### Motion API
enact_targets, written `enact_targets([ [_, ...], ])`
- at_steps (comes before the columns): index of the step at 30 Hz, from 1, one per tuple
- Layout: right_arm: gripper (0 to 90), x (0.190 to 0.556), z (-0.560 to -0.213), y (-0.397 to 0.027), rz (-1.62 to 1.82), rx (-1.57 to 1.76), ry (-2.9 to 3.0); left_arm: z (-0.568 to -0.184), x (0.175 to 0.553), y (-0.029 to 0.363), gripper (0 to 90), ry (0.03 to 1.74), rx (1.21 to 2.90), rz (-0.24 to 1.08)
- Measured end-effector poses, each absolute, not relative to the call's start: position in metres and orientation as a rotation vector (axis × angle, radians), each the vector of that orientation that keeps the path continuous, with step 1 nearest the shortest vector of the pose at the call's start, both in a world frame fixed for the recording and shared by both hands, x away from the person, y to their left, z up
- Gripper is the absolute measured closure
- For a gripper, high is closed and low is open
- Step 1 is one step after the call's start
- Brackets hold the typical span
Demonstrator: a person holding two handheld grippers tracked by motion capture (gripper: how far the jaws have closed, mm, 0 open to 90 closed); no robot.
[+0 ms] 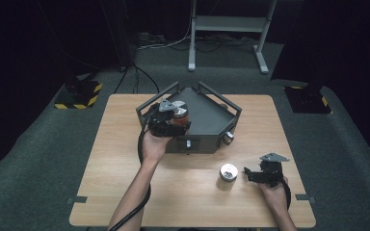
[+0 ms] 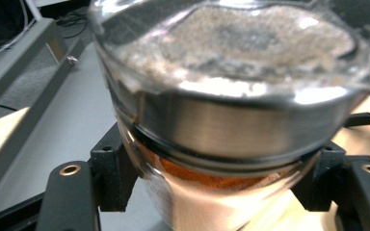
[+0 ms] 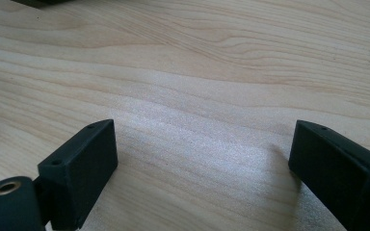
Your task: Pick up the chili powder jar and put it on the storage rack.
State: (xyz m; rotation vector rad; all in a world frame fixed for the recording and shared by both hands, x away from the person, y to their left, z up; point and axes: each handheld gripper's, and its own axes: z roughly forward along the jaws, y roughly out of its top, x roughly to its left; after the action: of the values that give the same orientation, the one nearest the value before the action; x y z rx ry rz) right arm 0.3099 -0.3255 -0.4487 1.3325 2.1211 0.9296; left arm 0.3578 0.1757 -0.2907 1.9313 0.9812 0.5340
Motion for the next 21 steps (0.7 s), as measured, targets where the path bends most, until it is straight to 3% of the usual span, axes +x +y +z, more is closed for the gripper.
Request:
enact_targets([
  [21, 9.6, 0.310, -0.449, -0.326, 0.929, 1.332, 2.121, -0.315, 0.391, 0.154, 30.4, 1.089, 1.928, 0.580],
])
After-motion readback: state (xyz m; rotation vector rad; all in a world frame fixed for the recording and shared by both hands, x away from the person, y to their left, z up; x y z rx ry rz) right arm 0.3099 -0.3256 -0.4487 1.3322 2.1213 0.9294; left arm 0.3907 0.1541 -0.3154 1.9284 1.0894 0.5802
